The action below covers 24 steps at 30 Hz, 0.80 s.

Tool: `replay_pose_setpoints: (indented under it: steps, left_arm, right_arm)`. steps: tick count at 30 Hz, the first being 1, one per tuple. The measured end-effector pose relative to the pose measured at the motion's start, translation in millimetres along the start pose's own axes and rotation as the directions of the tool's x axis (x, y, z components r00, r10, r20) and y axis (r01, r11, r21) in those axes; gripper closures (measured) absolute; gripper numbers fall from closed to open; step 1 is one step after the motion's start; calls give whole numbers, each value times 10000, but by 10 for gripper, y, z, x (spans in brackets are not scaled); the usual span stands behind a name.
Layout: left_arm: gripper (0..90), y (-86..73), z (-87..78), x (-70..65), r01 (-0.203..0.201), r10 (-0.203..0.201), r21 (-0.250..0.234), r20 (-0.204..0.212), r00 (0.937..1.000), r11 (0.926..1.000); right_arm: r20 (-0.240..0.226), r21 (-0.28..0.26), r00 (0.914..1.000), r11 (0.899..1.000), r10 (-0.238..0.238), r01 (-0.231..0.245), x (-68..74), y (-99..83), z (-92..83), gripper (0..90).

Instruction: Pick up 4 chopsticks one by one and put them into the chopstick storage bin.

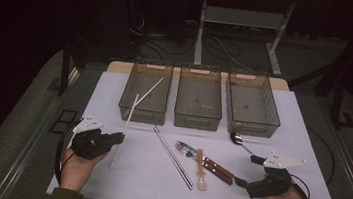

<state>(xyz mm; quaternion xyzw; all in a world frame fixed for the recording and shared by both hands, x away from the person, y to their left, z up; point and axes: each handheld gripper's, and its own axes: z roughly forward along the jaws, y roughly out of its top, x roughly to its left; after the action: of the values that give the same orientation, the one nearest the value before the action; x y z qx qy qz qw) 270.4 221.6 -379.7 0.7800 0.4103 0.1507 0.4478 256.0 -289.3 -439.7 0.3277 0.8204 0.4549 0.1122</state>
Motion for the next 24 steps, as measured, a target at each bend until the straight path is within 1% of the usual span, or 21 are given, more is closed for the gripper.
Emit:
replay_pose_setpoints:
  steps: [10,17,24]
  left_arm:
    - [847,128,0,29,-27,32,-402,123,9999,9992]
    - [847,235,77,81,-53,64,-518,203,9998,9986]
    - [846,362,164,162,-52,73,-626,331,9994,9980]
  right_arm:
    - [13,12,10000,10000,21,-21,-2,-3,2,25]
    - [0,11,10000,10000,41,-41,-3,-6,3,25]
    - [-16,-4,10000,10000,67,-67,-5,-7,2,25]
